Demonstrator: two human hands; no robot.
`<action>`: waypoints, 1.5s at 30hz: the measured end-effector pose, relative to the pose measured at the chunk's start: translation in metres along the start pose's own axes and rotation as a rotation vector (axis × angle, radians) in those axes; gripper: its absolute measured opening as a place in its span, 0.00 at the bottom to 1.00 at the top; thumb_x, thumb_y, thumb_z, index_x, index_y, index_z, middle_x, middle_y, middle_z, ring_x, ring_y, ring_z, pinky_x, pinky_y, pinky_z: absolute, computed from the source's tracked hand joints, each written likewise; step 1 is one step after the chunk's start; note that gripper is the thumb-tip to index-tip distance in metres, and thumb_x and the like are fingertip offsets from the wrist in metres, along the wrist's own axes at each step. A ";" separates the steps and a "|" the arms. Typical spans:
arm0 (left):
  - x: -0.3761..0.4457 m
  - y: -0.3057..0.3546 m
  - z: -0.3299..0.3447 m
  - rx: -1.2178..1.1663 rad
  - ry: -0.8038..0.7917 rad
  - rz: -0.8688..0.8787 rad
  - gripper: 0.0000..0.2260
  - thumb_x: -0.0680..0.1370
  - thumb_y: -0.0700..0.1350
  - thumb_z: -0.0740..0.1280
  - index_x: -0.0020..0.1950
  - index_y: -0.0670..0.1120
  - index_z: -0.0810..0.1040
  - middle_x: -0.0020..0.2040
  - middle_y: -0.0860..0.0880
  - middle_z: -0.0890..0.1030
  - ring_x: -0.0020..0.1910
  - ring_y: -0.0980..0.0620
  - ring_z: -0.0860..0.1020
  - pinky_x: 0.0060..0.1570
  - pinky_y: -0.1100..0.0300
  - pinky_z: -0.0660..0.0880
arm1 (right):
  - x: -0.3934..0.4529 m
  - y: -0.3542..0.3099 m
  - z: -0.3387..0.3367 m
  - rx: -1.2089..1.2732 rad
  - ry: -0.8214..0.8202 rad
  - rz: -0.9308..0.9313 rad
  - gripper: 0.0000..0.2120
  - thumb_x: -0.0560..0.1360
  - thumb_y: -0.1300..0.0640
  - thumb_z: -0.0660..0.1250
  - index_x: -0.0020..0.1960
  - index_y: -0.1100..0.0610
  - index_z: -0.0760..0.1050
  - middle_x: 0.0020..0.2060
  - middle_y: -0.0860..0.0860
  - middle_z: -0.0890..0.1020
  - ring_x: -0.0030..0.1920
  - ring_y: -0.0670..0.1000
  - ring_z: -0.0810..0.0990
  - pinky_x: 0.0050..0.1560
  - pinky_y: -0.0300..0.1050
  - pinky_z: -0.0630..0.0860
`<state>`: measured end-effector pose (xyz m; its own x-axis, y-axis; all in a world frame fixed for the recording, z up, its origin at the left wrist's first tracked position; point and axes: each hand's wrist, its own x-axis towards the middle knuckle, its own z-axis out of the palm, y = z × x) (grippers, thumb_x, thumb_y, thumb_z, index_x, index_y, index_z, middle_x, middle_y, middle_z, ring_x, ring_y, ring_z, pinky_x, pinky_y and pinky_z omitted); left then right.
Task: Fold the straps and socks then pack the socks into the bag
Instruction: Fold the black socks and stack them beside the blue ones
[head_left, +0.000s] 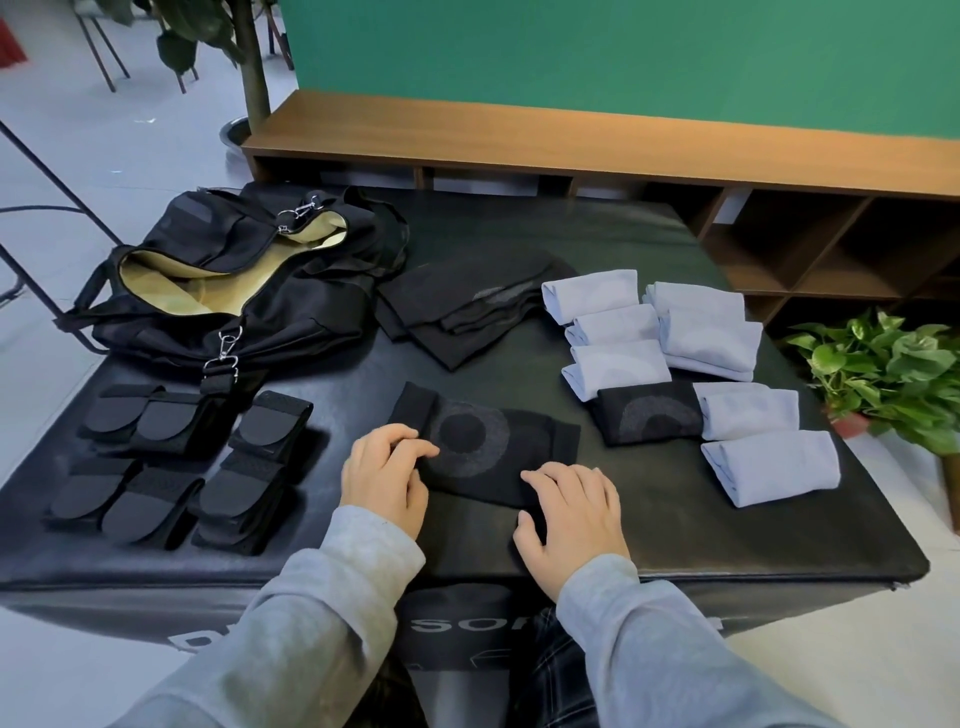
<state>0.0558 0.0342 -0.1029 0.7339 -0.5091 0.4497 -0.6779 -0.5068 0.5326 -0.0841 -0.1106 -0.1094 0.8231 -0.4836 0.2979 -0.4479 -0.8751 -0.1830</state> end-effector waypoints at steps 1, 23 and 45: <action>-0.001 -0.002 0.002 0.061 0.012 0.010 0.18 0.62 0.31 0.72 0.47 0.48 0.79 0.51 0.49 0.77 0.52 0.51 0.69 0.49 0.54 0.67 | 0.000 0.000 0.000 -0.005 0.011 -0.002 0.20 0.67 0.47 0.56 0.53 0.51 0.79 0.47 0.45 0.79 0.51 0.49 0.69 0.60 0.49 0.61; -0.042 0.016 0.002 0.126 -0.404 0.350 0.26 0.66 0.62 0.60 0.61 0.53 0.69 0.64 0.54 0.73 0.66 0.56 0.66 0.63 0.54 0.58 | -0.020 0.025 -0.023 0.317 -0.022 0.017 0.17 0.69 0.53 0.57 0.53 0.52 0.79 0.51 0.48 0.79 0.50 0.47 0.74 0.48 0.47 0.75; -0.024 0.029 -0.004 -0.217 -0.348 -0.232 0.22 0.77 0.47 0.64 0.70 0.50 0.64 0.57 0.50 0.75 0.57 0.53 0.74 0.54 0.66 0.67 | 0.004 0.010 -0.027 0.355 -0.291 0.218 0.15 0.80 0.49 0.59 0.62 0.56 0.72 0.49 0.47 0.72 0.57 0.49 0.71 0.55 0.39 0.67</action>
<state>0.0183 0.0340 -0.0954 0.7817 -0.6214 0.0533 -0.4455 -0.4965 0.7450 -0.0949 -0.1218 -0.0851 0.8095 -0.5853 -0.0465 -0.5152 -0.6701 -0.5343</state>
